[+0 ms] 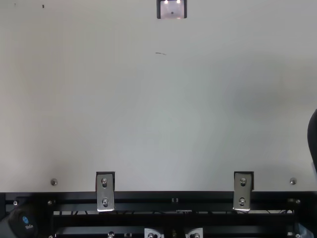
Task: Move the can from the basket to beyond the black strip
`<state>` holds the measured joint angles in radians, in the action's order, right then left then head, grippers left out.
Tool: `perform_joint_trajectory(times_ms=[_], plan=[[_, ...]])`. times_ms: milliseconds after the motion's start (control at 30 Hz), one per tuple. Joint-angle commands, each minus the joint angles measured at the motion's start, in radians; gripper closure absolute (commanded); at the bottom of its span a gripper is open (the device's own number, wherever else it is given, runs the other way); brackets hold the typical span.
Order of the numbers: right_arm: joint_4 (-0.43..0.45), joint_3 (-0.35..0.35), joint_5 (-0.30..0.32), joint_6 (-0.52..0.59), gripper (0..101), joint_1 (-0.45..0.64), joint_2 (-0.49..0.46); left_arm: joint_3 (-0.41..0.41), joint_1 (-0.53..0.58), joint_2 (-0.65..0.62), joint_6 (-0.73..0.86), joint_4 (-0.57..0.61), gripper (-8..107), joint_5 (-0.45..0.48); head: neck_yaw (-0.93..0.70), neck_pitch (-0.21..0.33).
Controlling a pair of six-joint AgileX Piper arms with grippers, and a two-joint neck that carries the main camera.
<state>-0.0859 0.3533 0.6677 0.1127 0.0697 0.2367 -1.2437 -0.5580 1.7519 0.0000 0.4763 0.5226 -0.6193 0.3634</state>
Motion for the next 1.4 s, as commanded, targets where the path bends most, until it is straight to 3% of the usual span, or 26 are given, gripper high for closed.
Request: perform_joint_trajectory(times_ms=[0, 400, 533, 600, 633, 1033, 1367], plan=[[0.000, 0.000, 0.000, 0.000, 0, 0.000, 0.000, 0.008, 0.007, -0.073, 0.025, 0.012, 89, 0.030, -0.029, 0.070], [0.000, 0.000, 0.000, 0.000, 0, 0.000, 0.000, 0.065, 0.125, -0.326, 0.019, 0.024, 89, 0.239, -0.029, 0.070], [0.000, 0.000, 0.000, 0.000, 0, 0.000, 0.000, 0.075, 0.191, -0.400, -0.012, -0.014, 89, 0.293, -0.029, 0.070], [0.000, 0.000, 0.000, 0.000, 0, 0.000, 0.000, 0.087, 0.229, -0.442, -0.012, -0.076, 89, 0.275, -0.029, 0.070], [0.000, 0.000, 0.000, 0.000, 0, 0.000, 0.000, 0.081, 0.198, -0.407, -0.013, -0.025, 89, 0.297, -0.029, 0.070], [0.000, 0.000, 0.000, 0.000, 0, 0.000, 0.000, 0.083, 0.229, -0.445, -0.018, -0.072, 89, 0.314, -0.029, 0.070], [0.000, 0.000, 0.000, 0.000, 0, 0.000, 0.000, -0.010, 0.164, -0.444, -0.098, 0.004, 89, 0.573, -0.029, 0.070]])
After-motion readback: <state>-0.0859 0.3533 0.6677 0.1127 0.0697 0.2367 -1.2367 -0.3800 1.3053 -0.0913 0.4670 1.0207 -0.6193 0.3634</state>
